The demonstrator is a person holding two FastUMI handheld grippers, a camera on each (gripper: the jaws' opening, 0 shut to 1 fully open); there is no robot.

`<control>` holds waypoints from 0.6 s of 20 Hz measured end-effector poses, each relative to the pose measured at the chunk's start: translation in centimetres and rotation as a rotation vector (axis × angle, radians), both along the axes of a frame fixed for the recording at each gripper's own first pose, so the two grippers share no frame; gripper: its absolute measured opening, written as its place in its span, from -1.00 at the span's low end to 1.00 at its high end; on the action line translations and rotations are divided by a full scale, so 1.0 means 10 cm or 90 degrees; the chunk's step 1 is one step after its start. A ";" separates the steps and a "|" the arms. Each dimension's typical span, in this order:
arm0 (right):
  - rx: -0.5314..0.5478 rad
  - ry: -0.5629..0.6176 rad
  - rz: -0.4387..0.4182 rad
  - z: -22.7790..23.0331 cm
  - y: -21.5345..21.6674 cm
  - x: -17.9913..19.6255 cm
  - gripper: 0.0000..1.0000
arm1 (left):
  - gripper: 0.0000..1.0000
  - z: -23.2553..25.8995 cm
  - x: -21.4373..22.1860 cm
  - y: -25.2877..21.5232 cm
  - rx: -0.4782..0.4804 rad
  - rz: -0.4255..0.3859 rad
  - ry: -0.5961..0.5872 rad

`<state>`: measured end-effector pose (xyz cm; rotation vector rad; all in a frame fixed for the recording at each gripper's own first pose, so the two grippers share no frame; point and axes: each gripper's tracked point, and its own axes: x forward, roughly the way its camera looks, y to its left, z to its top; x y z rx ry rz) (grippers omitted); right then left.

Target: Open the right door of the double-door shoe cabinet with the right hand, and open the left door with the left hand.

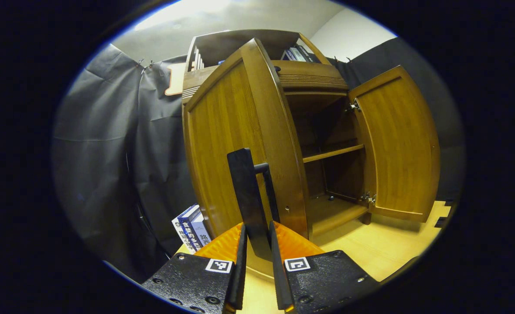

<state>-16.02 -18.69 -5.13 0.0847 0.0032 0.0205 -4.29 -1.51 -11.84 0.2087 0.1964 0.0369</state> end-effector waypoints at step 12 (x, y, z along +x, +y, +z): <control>0.017 0.003 0.052 0.04 0.38 0.08 0.95 | -0.58 0.13 -0.35 0.86 0.019 0.055 -0.007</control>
